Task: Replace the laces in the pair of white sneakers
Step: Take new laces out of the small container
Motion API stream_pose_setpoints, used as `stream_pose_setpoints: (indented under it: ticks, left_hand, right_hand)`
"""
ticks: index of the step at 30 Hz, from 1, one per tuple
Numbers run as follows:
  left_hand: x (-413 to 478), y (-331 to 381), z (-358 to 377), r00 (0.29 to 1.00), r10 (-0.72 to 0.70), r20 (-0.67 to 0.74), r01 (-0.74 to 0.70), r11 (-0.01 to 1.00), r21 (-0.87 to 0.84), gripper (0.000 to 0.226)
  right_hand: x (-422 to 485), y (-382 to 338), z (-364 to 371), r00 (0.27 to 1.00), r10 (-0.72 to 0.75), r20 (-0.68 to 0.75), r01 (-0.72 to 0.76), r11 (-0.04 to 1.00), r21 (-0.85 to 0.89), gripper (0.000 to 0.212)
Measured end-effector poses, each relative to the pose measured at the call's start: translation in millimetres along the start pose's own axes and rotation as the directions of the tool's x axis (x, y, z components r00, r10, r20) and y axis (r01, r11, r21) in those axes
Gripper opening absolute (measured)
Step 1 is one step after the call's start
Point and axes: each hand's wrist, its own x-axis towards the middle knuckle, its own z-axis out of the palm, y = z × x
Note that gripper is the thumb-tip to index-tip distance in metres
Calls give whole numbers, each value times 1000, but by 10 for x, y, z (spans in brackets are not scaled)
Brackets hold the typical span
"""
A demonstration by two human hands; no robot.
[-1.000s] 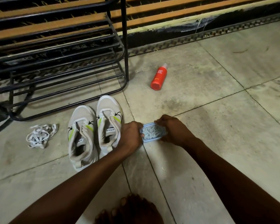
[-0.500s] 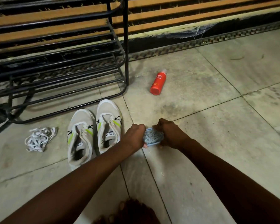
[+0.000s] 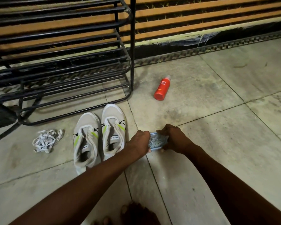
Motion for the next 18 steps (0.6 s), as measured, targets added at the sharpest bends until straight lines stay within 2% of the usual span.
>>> stream_pose_setpoints:
  ticks: [7, 9, 11, 15, 18]
  left_hand:
    - [-22, -63, -187, 997, 4, -76, -10, 997, -77, 40]
    - [-52, -133, -388, 990, 11, -142, -31, 990, -138, 30]
    - [-115, -210, -604, 974, -46, -221, -19, 959, -284, 30]
    - [-313, -249, -984, 912, -182, -369, -111, 756, -646, 36]
    - [-453, -322, -1165, 832, -283, -477, -229, 608, -760, 28]
  right_hand:
    - [8, 73, 147, 983, 44, -181, 3, 967, 254, 25]
    - [5, -9, 149, 965, 101, -240, 10, 907, 421, 18]
    - [9, -147, 123, 961, 141, -239, 27, 811, 585, 8]
    - [62, -505, 28, 965, 117, -234, 110, 629, 769, 9]
    - [149, -830, 22, 954, 134, -268, 159, 533, 831, 12]
